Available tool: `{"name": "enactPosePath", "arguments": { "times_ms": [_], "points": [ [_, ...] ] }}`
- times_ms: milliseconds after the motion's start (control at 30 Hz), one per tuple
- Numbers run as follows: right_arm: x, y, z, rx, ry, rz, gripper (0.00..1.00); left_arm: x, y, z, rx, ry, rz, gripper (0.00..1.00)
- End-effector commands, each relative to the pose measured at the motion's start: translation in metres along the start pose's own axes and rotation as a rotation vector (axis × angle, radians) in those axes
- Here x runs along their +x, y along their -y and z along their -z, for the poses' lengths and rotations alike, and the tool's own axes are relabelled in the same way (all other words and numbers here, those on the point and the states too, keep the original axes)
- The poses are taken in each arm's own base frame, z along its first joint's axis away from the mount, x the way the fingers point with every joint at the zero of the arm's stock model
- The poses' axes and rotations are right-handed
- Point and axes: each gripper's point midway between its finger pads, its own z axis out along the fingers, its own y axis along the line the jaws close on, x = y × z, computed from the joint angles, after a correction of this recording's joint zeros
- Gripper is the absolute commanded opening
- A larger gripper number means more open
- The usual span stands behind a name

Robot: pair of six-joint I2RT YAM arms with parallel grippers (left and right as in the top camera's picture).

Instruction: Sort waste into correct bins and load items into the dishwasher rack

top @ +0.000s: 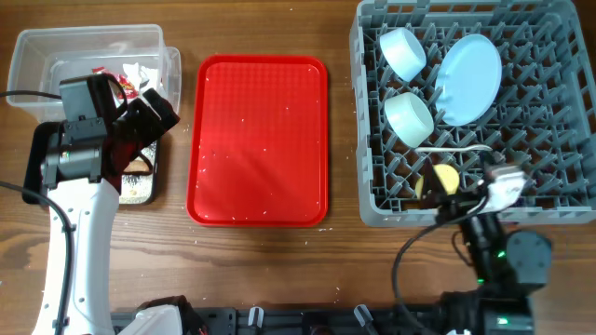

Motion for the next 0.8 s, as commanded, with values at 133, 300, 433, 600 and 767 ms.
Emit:
{"name": "enactPosePath", "arguments": {
  "times_ms": [133, 300, 433, 600, 767],
  "points": [
    [0.044, 0.002, 0.002, 0.029, 0.086, -0.009, 1.00, -0.004, 0.007, 0.005, 0.023, 0.011, -0.028, 1.00],
    [0.051, 0.003, 0.003, 0.030, 0.070, -0.011, 1.00, -0.004, 0.007, 0.005, 0.023, 0.011, -0.028, 1.00],
    [0.051, 0.003, 0.003, 0.030, 0.071, -0.010, 1.00, -0.004, 0.007, 0.005, 0.023, 0.011, -0.028, 1.00],
    [0.052, 0.003, 0.003, 0.030, 0.069, -0.010, 1.00, -0.004, 0.007, 0.005, 0.023, 0.011, -0.028, 1.00],
    [0.052, 0.003, 0.003, 0.031, 0.068, -0.010, 1.00, -0.004, 0.007, 0.005, 0.023, 0.011, -0.028, 1.00]
  ]
}}
